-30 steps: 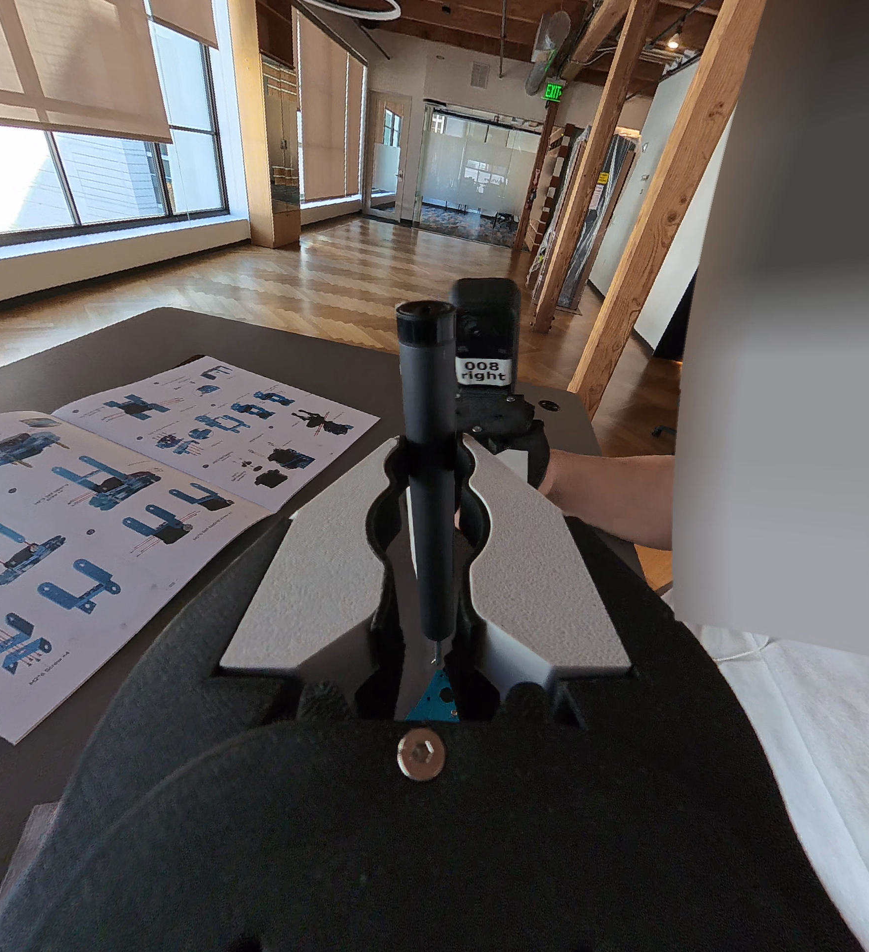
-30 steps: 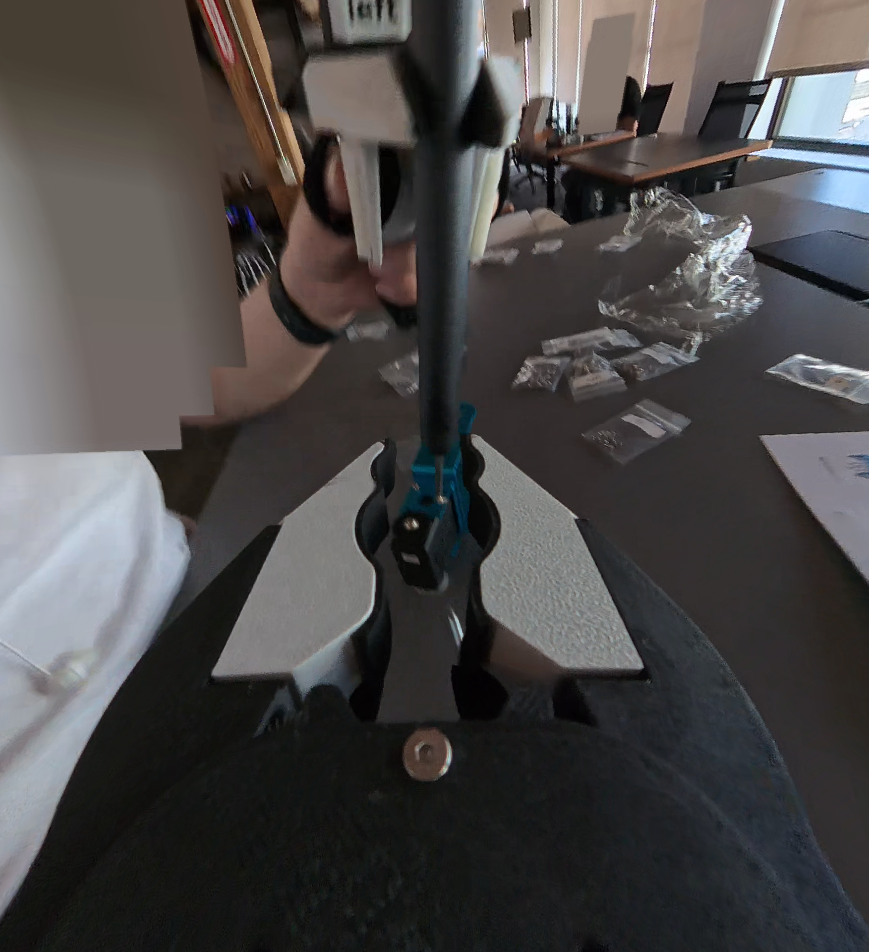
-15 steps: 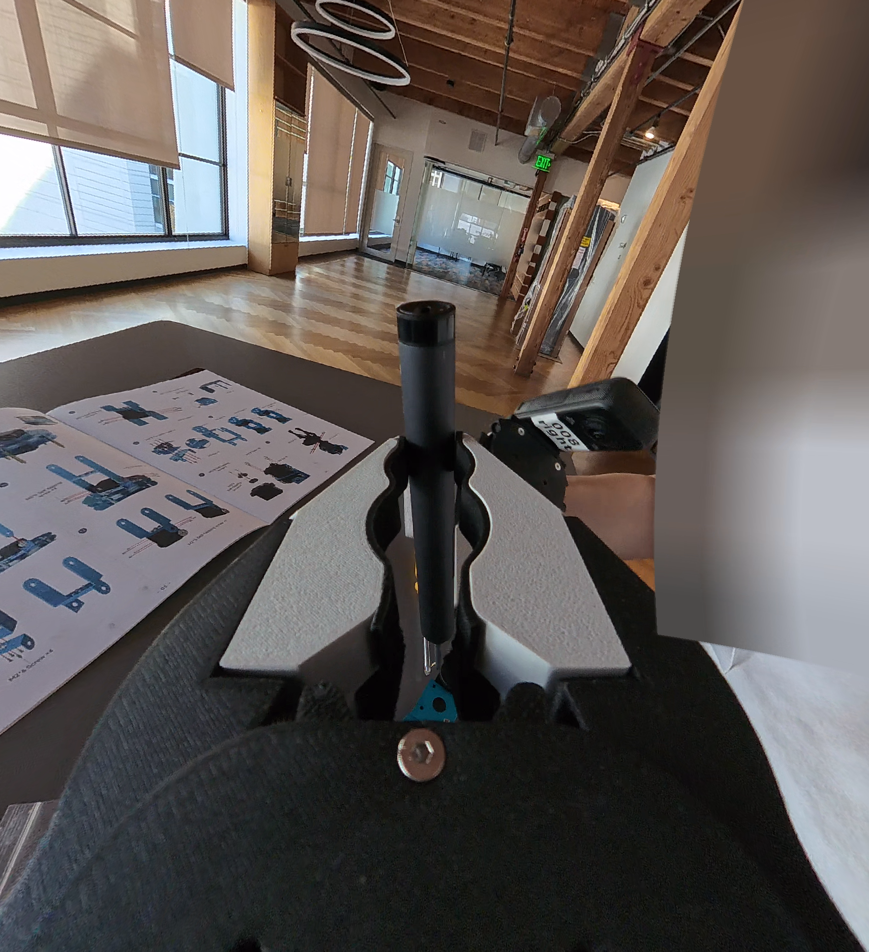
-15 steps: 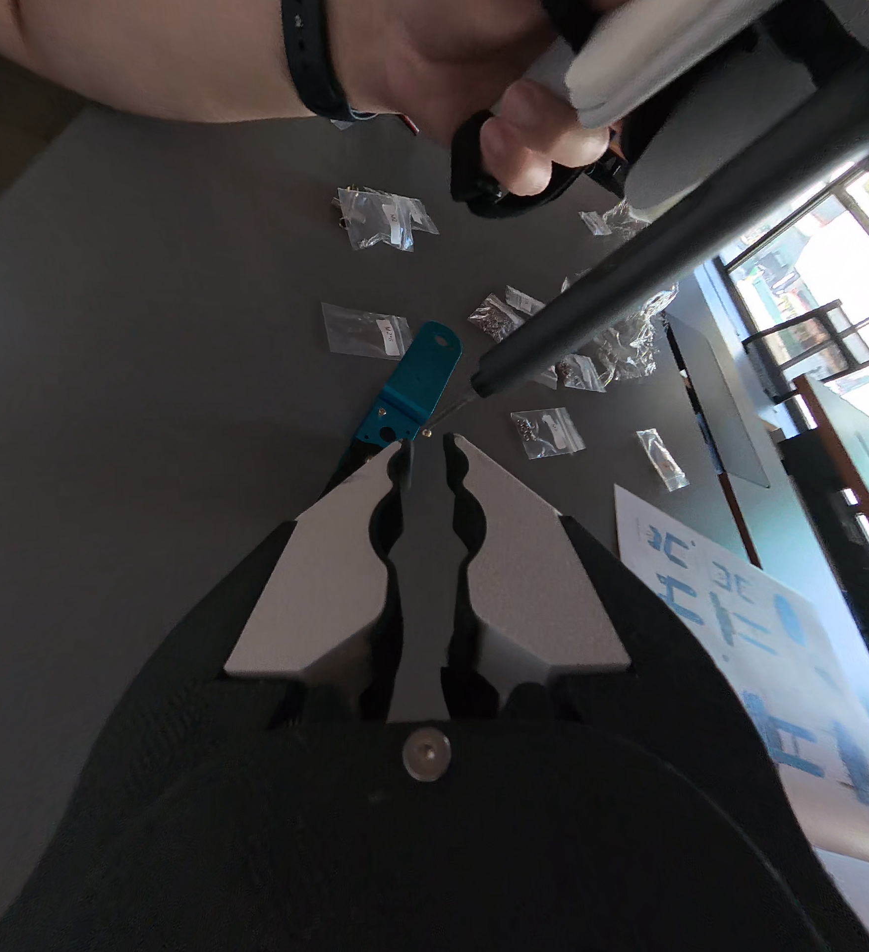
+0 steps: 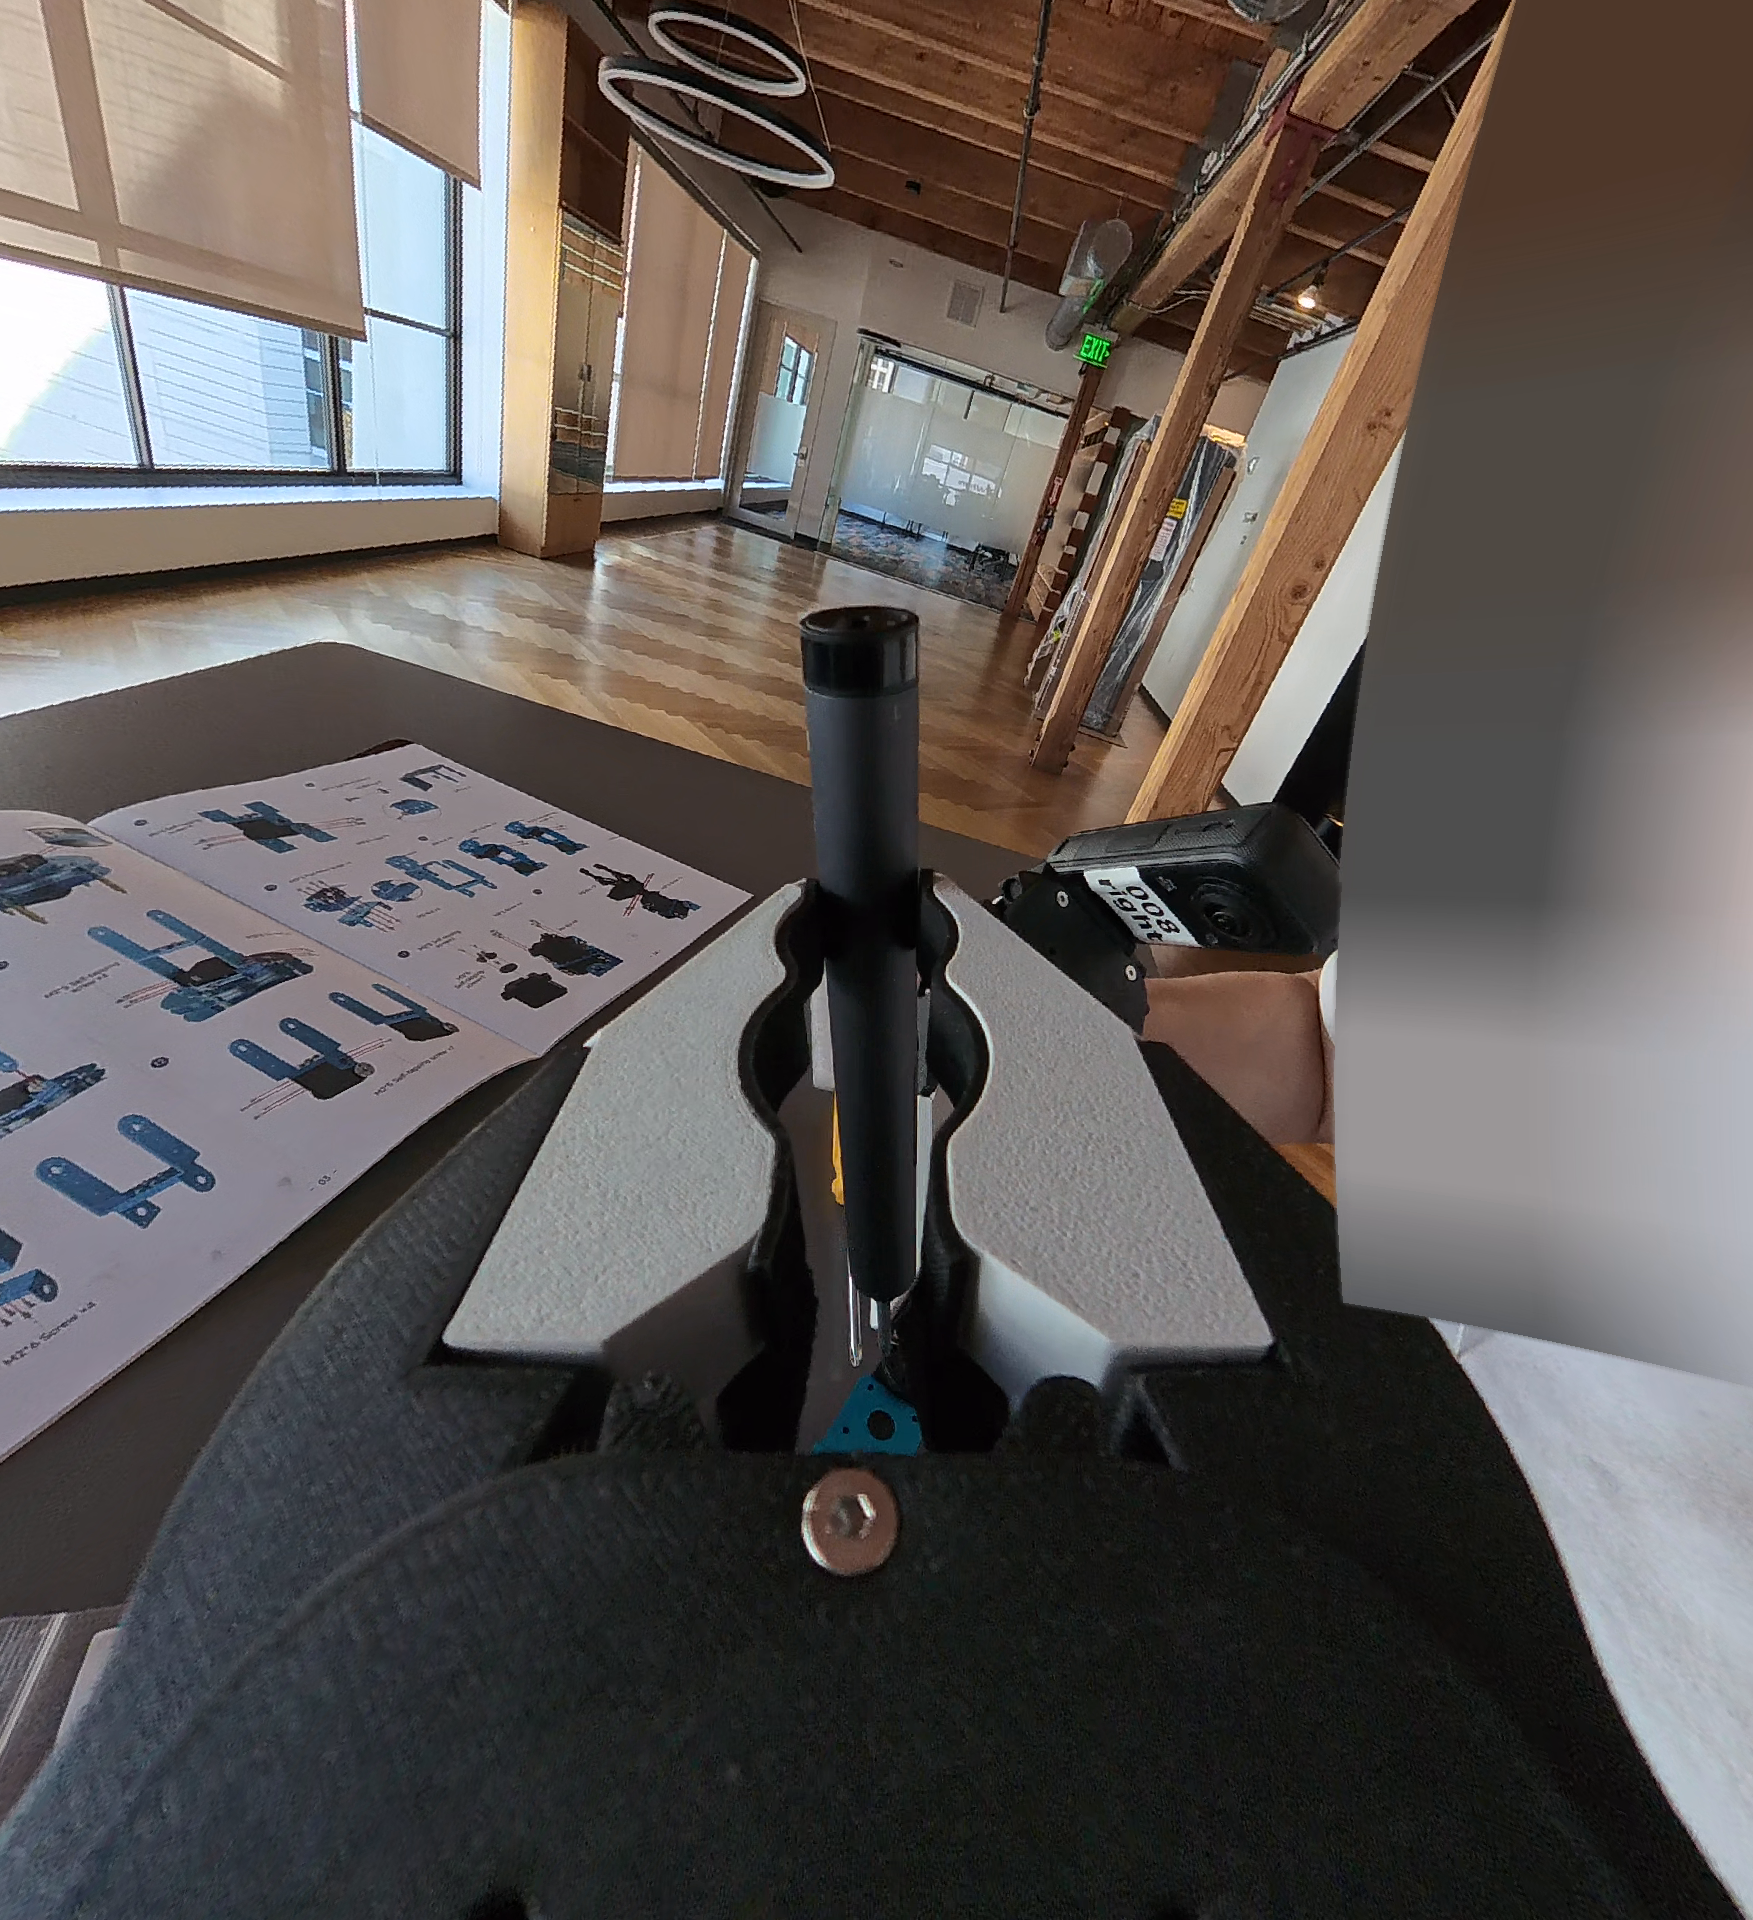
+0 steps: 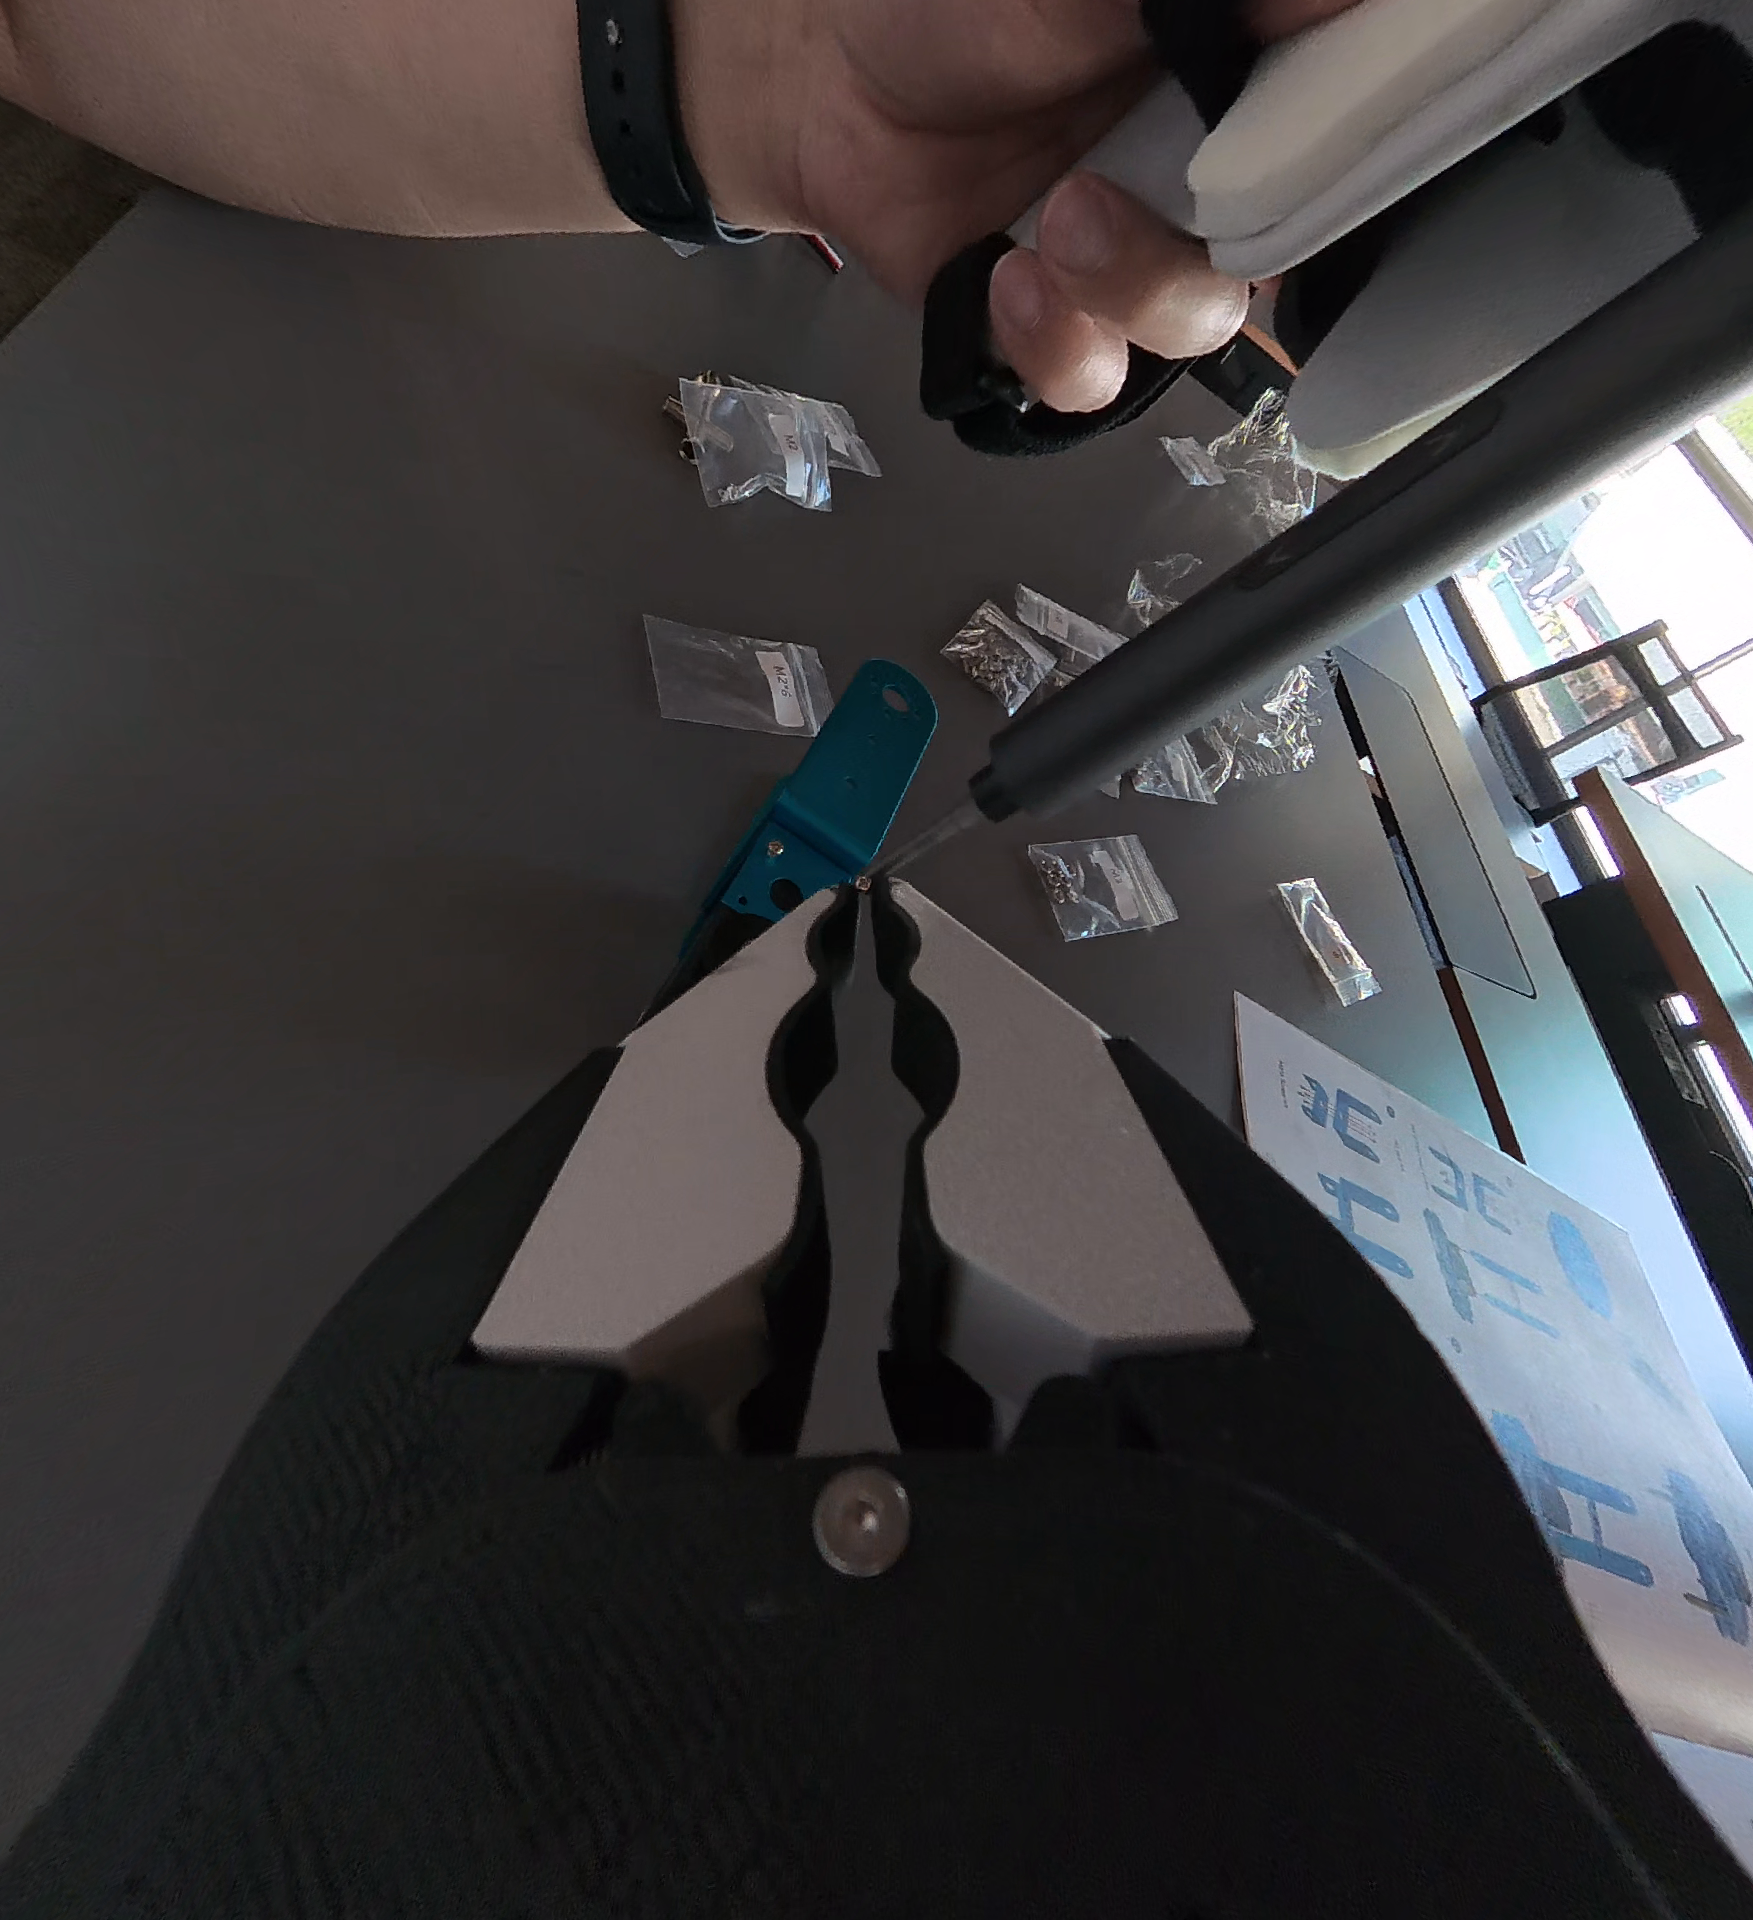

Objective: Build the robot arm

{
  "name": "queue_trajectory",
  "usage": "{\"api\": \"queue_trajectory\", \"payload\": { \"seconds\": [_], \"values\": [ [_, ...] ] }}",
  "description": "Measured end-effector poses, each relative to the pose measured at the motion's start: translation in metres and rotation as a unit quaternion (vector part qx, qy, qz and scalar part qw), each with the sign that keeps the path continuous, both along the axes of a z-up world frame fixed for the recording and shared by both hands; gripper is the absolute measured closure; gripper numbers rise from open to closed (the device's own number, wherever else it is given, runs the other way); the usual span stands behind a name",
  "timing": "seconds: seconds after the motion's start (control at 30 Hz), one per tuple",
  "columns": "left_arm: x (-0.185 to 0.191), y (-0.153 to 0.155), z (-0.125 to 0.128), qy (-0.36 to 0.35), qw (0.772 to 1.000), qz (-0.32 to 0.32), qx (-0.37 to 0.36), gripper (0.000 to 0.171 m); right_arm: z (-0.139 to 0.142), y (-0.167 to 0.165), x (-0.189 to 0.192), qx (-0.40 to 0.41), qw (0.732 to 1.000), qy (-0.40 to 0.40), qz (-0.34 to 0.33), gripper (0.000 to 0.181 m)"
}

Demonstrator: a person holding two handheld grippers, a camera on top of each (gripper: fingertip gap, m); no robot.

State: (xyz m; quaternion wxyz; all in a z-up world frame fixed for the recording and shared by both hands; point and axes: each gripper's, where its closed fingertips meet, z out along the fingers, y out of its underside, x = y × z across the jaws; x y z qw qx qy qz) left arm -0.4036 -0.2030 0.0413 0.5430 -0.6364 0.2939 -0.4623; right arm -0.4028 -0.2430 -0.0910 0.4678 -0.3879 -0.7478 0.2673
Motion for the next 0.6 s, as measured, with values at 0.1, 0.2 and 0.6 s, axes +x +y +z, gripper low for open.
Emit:
{"api": "queue_trajectory", "payload": {
  "seconds": [0.1,0.2,0.6],
  "values": [
    [0.0,0.0,0.0,0.0,1.0,-0.002,-0.002,0.155,0.0,0.0,0.001,-0.015,1.0,-0.002,-0.001,0.179],
    [-0.001,0.001,-0.002,0.006,1.0,0.002,-0.002,0.155,-0.005,0.003,0.002,-0.043,0.999,-0.018,-0.006,0.179],
    [-0.014,-0.003,0.01,0.006,1.0,0.015,0.017,0.156,0.004,0.004,0.003,-0.359,0.926,-0.111,0.029,0.18]
  ]
}}
